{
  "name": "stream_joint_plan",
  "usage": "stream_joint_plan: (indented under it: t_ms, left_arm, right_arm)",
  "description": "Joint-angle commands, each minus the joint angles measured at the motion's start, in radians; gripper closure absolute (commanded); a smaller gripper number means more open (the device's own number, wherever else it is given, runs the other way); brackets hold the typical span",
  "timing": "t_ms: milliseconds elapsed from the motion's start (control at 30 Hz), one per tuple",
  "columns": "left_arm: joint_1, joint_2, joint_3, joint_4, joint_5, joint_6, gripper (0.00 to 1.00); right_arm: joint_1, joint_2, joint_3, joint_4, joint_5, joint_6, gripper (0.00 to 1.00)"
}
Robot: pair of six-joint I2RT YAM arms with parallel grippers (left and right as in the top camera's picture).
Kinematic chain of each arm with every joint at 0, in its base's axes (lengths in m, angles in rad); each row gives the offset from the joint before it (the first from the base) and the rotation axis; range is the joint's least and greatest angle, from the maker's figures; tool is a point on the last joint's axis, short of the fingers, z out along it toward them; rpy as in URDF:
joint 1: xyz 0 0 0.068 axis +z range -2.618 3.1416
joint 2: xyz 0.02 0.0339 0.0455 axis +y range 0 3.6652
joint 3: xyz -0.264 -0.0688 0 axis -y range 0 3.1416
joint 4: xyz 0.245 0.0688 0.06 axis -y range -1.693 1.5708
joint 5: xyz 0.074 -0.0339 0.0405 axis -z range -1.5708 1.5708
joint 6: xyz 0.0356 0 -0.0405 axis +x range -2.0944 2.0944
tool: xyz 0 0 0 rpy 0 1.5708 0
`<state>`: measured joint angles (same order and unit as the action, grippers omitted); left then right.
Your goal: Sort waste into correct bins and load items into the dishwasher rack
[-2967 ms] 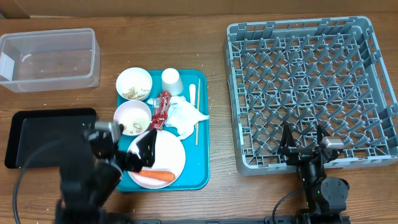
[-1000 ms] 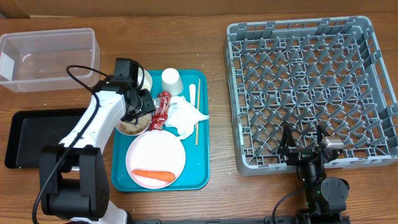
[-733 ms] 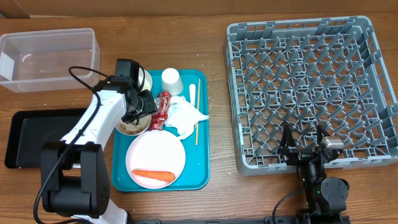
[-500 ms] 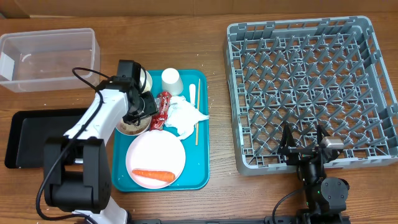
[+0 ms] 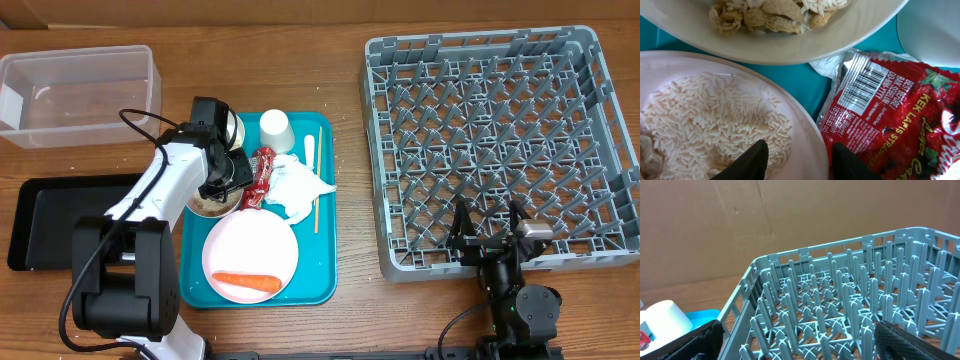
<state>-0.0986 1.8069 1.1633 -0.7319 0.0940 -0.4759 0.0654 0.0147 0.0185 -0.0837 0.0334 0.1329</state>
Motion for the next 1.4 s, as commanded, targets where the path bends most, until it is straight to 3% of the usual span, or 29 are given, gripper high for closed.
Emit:
stream_joint_plan:
  t_ms: [0,467,533,700,900,1100,1367]
  left_arm:
    - [-0.007,0.012,0.018,-0.004,0.010,0.005,0.58]
    - [-0.006,0.011,0.018,-0.016,0.006,0.009,0.66]
    - [-0.006,0.011,0.018,-0.016,0.007,0.009,0.65]
    - [-0.006,0.011,0.024,-0.026,0.006,0.027,0.50]
    - [-0.006,0.010,0.067,-0.072,0.003,0.035,0.50]
    - [-0.007,0.011,0.081,-0.113,0.003,0.034,0.62]
    - [-0.007,0.011,0.053,-0.114,0.000,0.034,0.63]
  right_arm:
    - [0.000,-0.012,-0.011,0.003,0.010,-0.004,0.00]
    - [0.000,-0.012,-0.011,0.003,0.010,-0.004,0.00]
    - [0.000,-0.012,-0.011,0.003,0.010,-0.004,0.00]
    - [0.001,-0.012,-0.011,0.003,0.010,-0.004,0.00]
    - [0.001,-0.012,-0.011,0.003,0.010,-0.004,0.00]
    - [0.000,-0.012,-0.011,0.003,0.010,-0.004,0.00]
    - [0.000,-0.012,-0.011,0.003,0.010,-0.003,0.00]
